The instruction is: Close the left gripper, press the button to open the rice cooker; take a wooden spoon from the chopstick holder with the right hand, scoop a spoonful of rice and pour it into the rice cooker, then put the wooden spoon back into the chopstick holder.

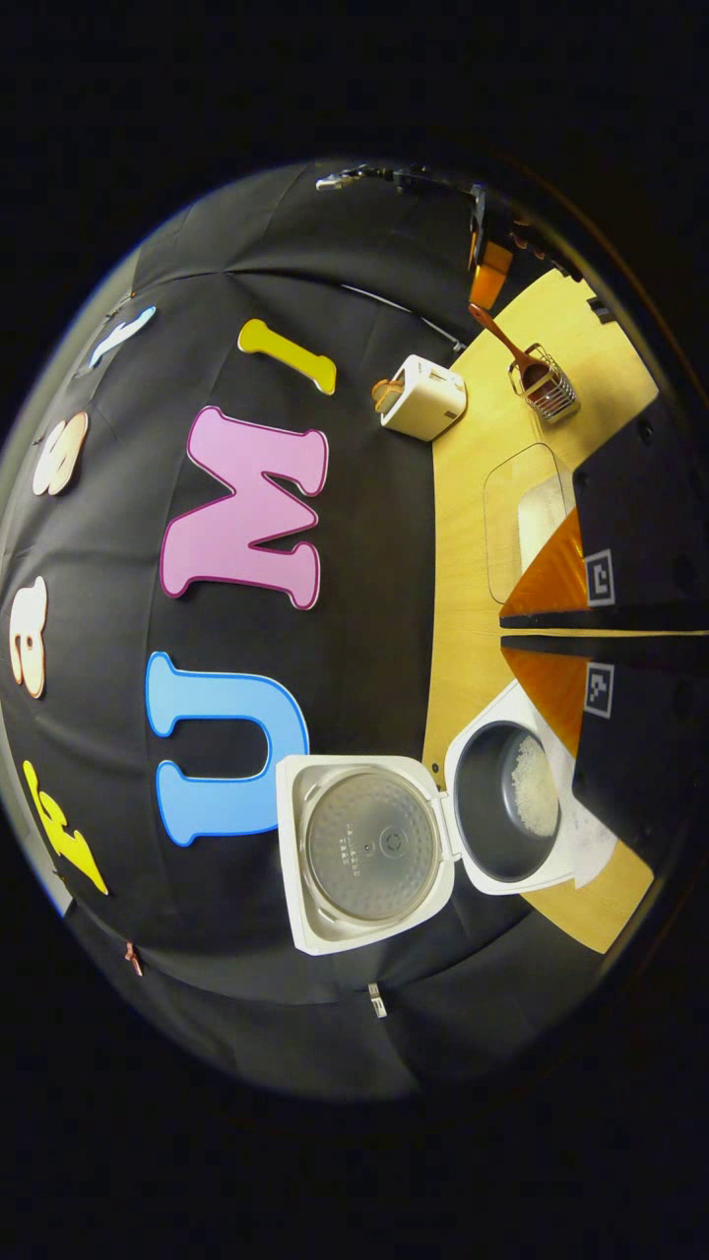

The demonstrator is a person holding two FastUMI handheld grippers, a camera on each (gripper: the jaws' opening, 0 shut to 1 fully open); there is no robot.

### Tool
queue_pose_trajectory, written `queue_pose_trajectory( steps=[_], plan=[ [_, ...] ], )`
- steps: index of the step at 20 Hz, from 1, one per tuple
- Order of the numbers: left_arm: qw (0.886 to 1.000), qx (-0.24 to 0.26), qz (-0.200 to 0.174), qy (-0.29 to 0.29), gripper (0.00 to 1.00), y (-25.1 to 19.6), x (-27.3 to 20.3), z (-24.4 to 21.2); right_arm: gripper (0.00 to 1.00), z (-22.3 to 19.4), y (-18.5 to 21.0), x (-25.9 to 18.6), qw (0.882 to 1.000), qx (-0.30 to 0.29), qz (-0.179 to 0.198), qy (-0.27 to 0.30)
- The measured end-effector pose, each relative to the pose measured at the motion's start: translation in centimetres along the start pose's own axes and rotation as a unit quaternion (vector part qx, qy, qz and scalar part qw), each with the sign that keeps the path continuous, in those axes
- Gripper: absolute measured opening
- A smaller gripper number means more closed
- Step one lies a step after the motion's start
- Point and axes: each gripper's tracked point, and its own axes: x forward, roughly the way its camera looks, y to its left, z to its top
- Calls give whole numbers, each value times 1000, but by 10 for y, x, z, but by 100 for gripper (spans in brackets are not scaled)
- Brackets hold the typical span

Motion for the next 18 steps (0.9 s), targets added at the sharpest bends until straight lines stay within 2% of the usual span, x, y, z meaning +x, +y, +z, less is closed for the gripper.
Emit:
queue_pose_trajectory(
  steps=[3, 5, 7, 9, 18],
  plan=[
    [1000, 3, -3, 2, 8, -13, -3, -1, 99, -16, -9, 20, 1000, 3, 3, 26],
    [1000, 7, -8, 1, 20, -23, -6, -2, 99, -23, -13, 31, 999, 4, 8, 39],
    [1000, 13, -13, 7, 60, -33, -7, -7, 99, -29, -19, 43, 999, -2, 11, 49],
    [1000, 18, -1, 9, 99, -37, -7, -8, 99, -32, -21, 53, 998, -1, 17, 56],
    [999, 28, 5, 37, 98, -66, -4, -26, 99, -54, -36, 105, 995, 21, 28, 92]
  ],
)
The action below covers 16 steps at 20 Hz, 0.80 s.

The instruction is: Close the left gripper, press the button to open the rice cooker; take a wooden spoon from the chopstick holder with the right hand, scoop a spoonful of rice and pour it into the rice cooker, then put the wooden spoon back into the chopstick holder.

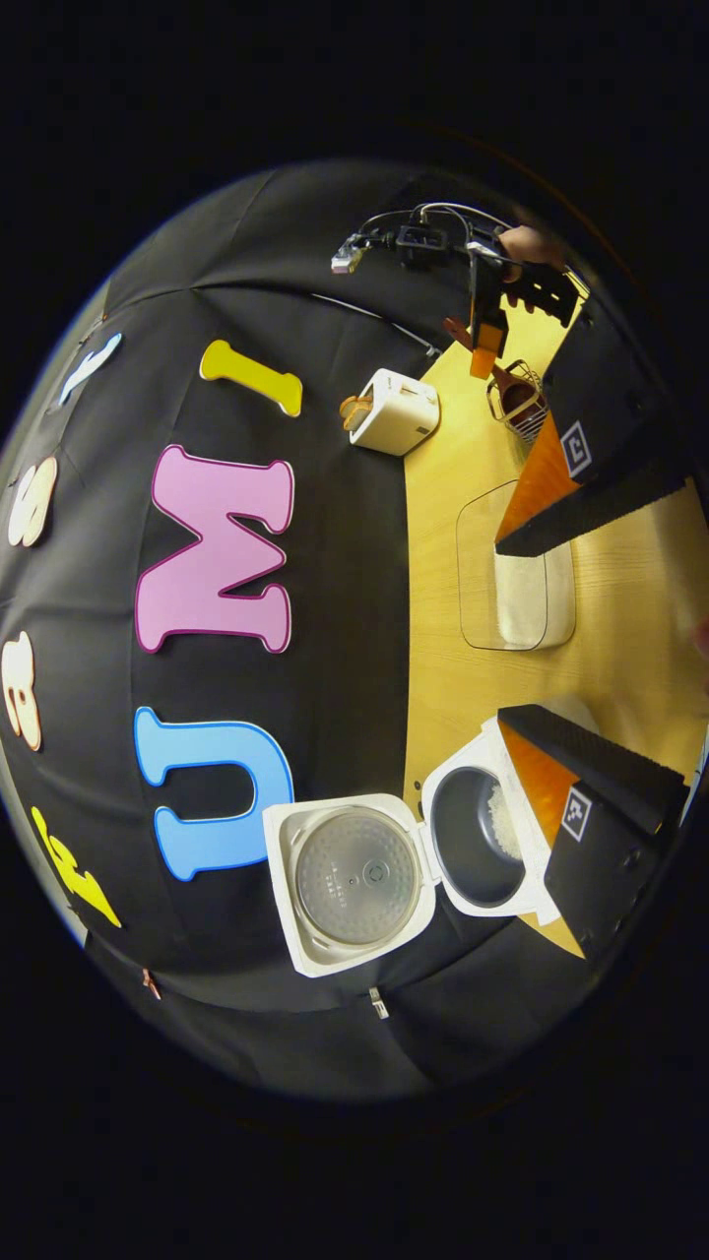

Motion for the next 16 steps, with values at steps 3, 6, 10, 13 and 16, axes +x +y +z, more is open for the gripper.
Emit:
queue_pose_trajectory(
  steps=[3, 6, 10, 13, 16],
  plan=[
    [1000, 13, 1, 10, 98, -5, -1, -5, 99, -4, 0, 18, 1000, 4, 10, 10],
    [1000, 21, 1, 17, 98, -11, -3, -8, 97, -5, 1, 34, 1000, 6, 20, 13],
    [999, 25, -1, 26, 98, -24, -8, -15, 68, -11, 11, 46, 998, 10, 51, 26],
    [999, 24, -5, 30, 97, -30, -16, -21, 38, -9, 16, 46, 998, 1, 64, 28],
    [999, 12, -19, 35, 97, -40, -20, -29, 28, -9, 20, 44, 998, 4, 63, 31]
  ],
)
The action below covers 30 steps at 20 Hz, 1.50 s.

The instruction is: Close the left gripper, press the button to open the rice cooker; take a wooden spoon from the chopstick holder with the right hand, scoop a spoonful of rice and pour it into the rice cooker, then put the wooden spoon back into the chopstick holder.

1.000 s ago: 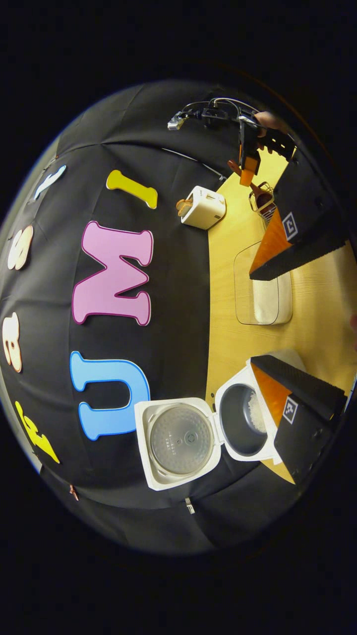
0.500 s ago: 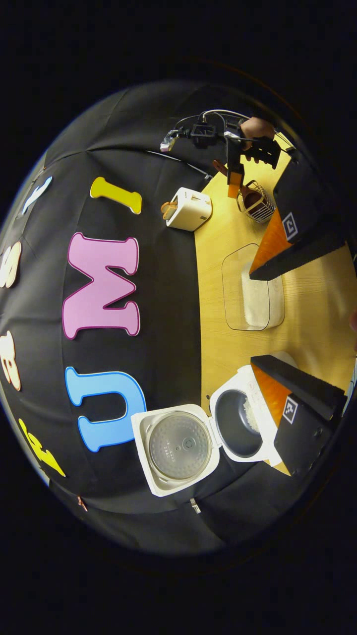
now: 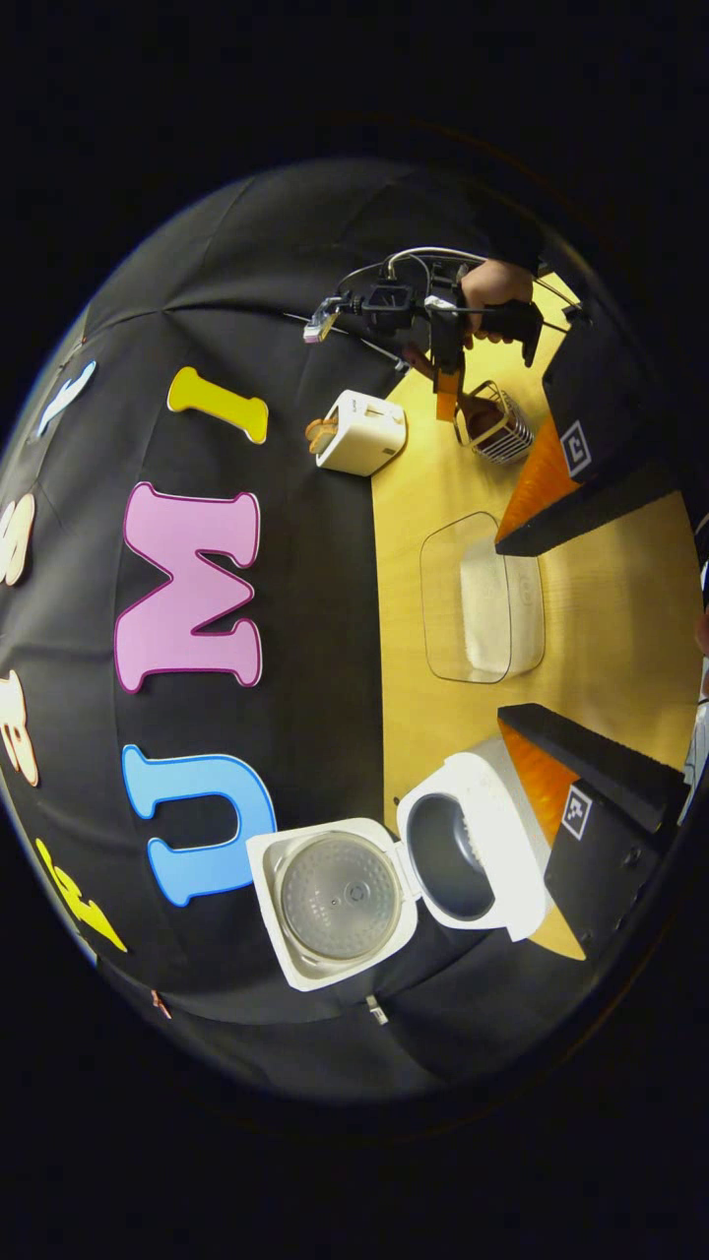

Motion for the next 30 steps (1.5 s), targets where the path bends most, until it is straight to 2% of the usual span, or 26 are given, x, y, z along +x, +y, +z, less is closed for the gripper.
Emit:
queue_pose_trajectory(
  steps=[1, 2, 3, 4, 5, 13, 14, 18, 21, 23, 25, 30],
  plan=[
    [1000, 0, -4, 3, 97, 0, 1, -3, 24, 2, 2, -4, 1000, -1, -5, -2],
    [1000, 1, -9, 4, 97, 0, 2, -5, 11, 1, 2, -2, 1000, -6, -10, -2],
    [1000, 2, -13, 2, 97, 1, 3, -3, 20, 1, 3, -6, 1000, -13, -14, 2],
    [1000, 3, -17, -2, 97, 3, 3, -1, 9, 1, 5, -10, 1000, -16, -15, 3],
    [1000, 3, -21, -5, 98, 5, 3, 1, 21, 5, 6, -14, 1000, -16, -19, 0],
    [999, -17, -32, -25, 98, 46, 4, 5, 21, 63, 20, -46, 998, -8, -45, -44],
    [999, -17, -30, -28, 98, 52, 4, 6, 18, 74, 26, -45, 998, -5, -46, -51],
    [998, -27, -23, -44, 98, 80, 0, 12, 18, 100, 61, -62, 997, 0, -31, -76],
    [998, -32, -16, -54, 98, 102, -3, 11, 18, 107, 105, -67, 996, -16, -3, -85],
    [998, -13, -8, -65, 98, 117, -7, 13, 17, 107, 137, -68, 996, -25, 21, -89],
    [997, -5, -8, -74, 98, 127, -12, 15, 18, 103, 159, -62, 995, -41, 28, -88],
    [996, -31, -18, -79, 98, 149, -21, 15, 17, 84, 209, -38, 993, -64, 49, -85]
  ],
)
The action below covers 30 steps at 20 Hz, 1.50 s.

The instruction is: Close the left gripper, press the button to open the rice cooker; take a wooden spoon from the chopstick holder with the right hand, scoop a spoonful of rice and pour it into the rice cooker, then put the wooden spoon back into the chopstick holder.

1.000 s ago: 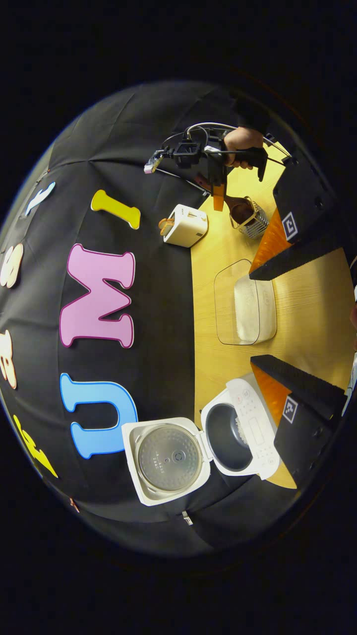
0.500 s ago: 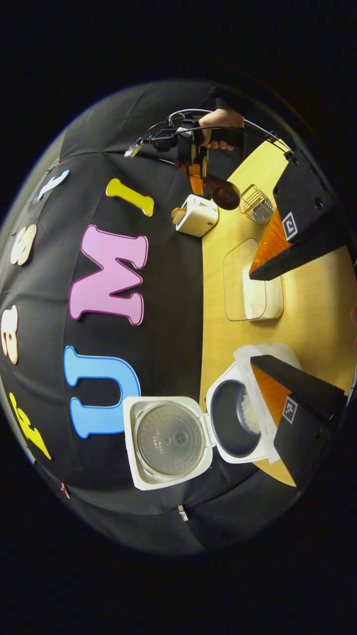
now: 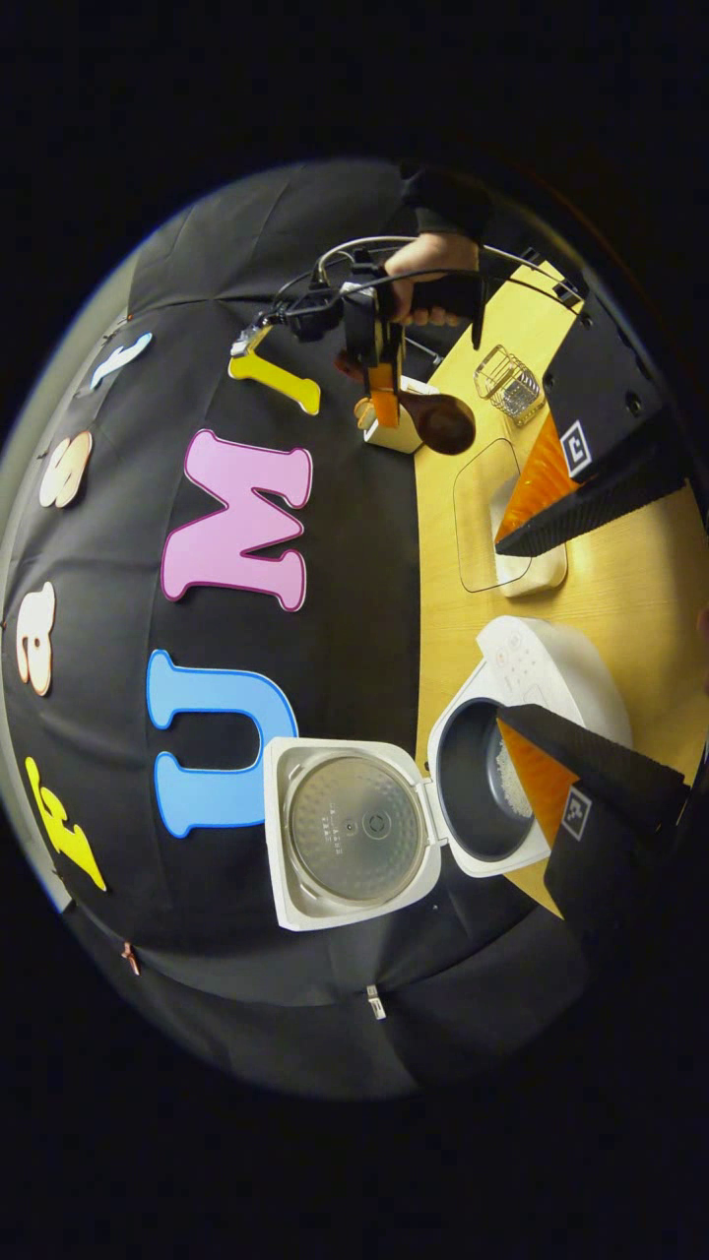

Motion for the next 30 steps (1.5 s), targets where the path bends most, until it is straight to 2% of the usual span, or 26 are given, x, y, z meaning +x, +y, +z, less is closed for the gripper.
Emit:
queue_pose_trajectory(
  steps=[6, 9, 14, 16, 22, 26, 30],
  plan=[
    [1000, -16, -6, 1, 98, 22, -1, -2, 18, -48, 32, 42, 999, -33, -3, 24],
    [1000, -15, -9, -4, 96, 31, 4, -5, 18, -70, 34, 65, 998, -54, -23, 32],
    [1000, -16, 3, 6, 96, 56, 12, -19, 17, -107, 48, 88, 995, -70, -27, 61],
    [1000, -23, 11, 6, 96, 65, 12, -21, 17, -123, 53, 89, 994, -79, -28, 75],
    [999, -14, 30, 0, 96, 85, 12, -22, 18, -129, 65, 88, 993, -90, -35, 69],
    [999, -18, 35, -2, 96, 91, 10, -22, 18, -140, 79, 78, 994, -61, -25, 85],
    [998, -34, 56, 1, 96, 107, 4, -24, 18, -145, 90, 74, 995, -34, -17, 96]
  ],
)
